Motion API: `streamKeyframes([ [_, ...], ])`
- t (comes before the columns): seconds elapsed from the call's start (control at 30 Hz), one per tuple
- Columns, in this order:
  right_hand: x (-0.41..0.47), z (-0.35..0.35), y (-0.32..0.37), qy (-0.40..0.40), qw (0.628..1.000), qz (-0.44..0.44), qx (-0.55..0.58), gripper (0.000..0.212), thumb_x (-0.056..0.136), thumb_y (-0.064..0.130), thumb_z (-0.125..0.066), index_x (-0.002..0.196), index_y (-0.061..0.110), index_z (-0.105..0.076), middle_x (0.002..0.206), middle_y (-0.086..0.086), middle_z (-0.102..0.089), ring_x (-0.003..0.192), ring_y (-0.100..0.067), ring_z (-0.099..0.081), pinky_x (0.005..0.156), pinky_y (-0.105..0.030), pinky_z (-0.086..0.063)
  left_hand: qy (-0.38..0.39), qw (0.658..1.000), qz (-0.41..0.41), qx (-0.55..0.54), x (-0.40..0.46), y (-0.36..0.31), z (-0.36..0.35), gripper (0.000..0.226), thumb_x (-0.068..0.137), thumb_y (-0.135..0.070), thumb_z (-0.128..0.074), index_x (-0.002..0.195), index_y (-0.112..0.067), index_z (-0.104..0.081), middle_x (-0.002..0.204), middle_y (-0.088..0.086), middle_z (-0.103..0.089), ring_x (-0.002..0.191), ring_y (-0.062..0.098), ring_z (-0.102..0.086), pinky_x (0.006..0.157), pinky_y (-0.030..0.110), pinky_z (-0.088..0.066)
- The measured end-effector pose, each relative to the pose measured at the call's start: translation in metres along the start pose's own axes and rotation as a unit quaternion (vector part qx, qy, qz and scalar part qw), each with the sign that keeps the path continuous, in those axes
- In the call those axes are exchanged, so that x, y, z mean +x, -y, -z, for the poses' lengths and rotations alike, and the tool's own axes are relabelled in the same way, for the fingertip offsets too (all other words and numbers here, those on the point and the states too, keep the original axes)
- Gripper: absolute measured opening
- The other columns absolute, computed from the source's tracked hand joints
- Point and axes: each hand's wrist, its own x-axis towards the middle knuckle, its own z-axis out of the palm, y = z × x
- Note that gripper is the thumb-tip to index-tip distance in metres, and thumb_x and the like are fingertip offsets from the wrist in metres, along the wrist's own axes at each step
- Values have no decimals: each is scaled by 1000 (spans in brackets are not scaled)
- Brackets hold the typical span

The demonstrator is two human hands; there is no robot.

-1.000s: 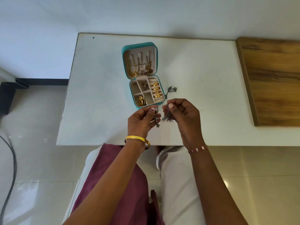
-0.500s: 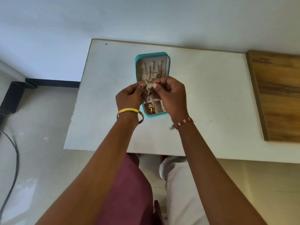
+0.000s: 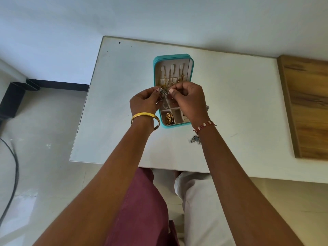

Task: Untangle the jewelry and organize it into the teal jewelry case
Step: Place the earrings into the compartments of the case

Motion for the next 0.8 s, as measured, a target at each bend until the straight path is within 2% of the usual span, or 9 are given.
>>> streamKeyframes([
  [0.17, 1, -3, 0, 34, 998, -1, -49, 14, 87, 14, -61, 97, 6, -65, 99, -11, -69, 89, -21, -66, 73, -20, -51, 2, 998, -17, 63, 0, 1, 4, 20, 85, -8, -60, 104, -6, -67, 103, 10, -69, 92, 24, -66, 86, 38, -55],
  [0.37, 0, -9, 2, 58, 992, -1, -108, 18, 87, 18, -62, 100, 6, -65, 101, -11, -68, 89, -22, -66, 67, -17, -47, 3, 995, -34, 98, -3, 4, 10, 22, 84, -8, -62, 105, -6, -68, 104, 10, -69, 93, 24, -66, 89, 38, -53],
  [0.47, -2, -7, 3, 38, 990, 6, -137, 20, 89, 19, -59, 105, 9, -64, 108, -9, -66, 95, -20, -63, 64, -12, -42, -4, 995, -39, 91, -5, 7, 13, 22, 85, -5, -59, 106, -5, -67, 103, 11, -69, 91, 22, -66, 86, 34, -55],
  [0.57, -6, -3, 2, 14, 988, 19, -154, 19, 90, 15, -57, 105, 9, -65, 111, -9, -66, 99, -21, -62, 73, -20, -49, -9, 993, -58, 102, -8, 13, 16, 21, 86, -4, -57, 104, -5, -67, 96, 6, -68, 81, 16, -66, 77, 24, -56],
  [0.67, -12, 5, -6, -11, 983, 27, -183, 17, 89, 9, -58, 102, 5, -67, 107, -11, -68, 97, -23, -63, 80, -26, -49, -21, 988, -82, 131, -10, 23, 18, 20, 85, -3, -58, 100, -9, -69, 89, 6, -68, 73, 12, -64, 81, 33, -56],
  [0.8, -25, 14, -27, -33, 972, 34, -231, 16, 86, 6, -59, 99, 4, -68, 101, -16, -65, 91, -27, -62, 80, -29, -50, -14, 979, -102, 175, -17, 34, 20, 22, 83, -6, -61, 103, -8, -68, 98, 11, -70, 89, 25, -66, 90, 42, -52],
])
